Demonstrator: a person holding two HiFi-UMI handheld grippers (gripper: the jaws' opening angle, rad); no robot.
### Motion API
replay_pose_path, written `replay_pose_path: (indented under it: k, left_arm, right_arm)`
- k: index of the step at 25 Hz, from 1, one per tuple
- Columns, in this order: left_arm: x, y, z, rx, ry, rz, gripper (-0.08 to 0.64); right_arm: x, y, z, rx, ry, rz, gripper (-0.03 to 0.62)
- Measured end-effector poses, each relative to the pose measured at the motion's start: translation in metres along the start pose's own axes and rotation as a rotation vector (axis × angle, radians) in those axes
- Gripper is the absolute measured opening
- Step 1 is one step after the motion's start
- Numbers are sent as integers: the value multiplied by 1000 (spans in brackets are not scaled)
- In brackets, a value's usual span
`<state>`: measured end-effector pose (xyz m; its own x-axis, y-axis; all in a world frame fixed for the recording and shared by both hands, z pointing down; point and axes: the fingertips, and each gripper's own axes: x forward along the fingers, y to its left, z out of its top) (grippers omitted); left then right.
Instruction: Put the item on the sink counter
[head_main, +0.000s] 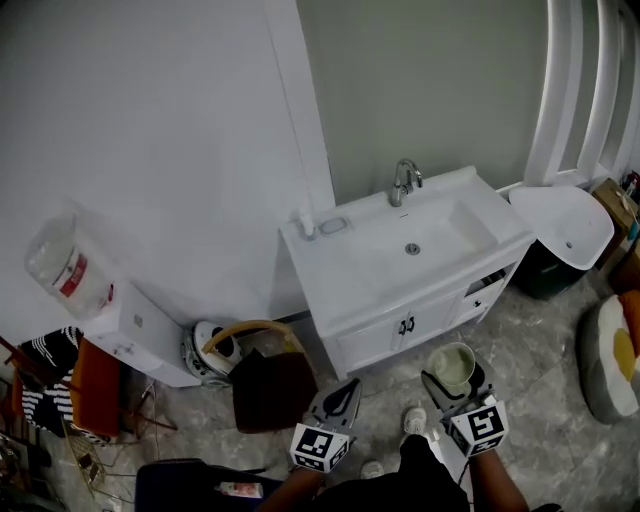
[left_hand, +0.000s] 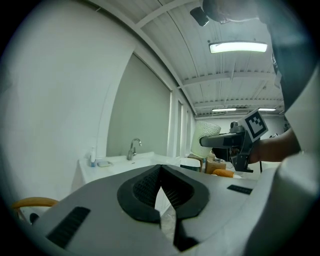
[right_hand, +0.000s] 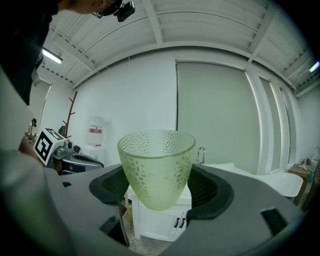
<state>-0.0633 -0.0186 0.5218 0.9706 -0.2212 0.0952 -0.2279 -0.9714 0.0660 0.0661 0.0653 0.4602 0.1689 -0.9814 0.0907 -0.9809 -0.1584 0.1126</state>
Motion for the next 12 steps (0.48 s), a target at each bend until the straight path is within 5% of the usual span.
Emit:
replay_pose_path:
  k: [12]
  left_arm:
    - [59, 69, 14, 0, 11, 153, 12]
  right_arm:
    - [106, -46, 6, 0, -19, 130, 371]
